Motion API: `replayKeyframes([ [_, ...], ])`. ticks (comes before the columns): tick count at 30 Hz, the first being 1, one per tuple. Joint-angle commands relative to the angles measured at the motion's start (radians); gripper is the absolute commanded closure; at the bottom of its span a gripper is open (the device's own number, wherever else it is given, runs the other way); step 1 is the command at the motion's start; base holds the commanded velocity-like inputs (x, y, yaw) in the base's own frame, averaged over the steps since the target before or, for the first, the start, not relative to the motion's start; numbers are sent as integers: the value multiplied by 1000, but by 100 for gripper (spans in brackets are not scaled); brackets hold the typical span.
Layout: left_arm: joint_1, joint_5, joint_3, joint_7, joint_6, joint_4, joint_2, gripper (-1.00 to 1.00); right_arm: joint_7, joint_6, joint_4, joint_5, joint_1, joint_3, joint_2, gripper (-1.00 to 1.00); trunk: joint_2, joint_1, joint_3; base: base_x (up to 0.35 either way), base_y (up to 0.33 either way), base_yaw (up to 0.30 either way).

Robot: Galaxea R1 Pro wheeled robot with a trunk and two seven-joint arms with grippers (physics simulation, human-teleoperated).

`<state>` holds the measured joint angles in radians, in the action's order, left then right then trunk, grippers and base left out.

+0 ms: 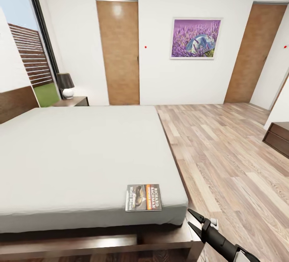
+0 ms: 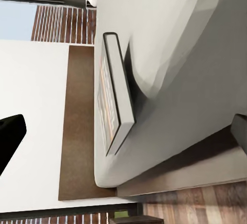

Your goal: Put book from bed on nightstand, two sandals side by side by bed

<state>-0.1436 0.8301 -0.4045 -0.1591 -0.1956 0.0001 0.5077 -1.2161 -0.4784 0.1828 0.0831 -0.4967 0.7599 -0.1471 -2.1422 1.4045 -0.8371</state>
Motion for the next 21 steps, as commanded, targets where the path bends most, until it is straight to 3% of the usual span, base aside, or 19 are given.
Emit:
replayKeyframes([
  [1,-1,11,-8,-5,-2,1,0,-100,-1,-10,0,9,0,-4,0,-100,0,0,-1,0,31,0],
  [21,-1,11,-8,-5,-2,1,0,-100,0,-9,0,9,0,-4,-1,-100,0,0,-1,0,129,0],
])
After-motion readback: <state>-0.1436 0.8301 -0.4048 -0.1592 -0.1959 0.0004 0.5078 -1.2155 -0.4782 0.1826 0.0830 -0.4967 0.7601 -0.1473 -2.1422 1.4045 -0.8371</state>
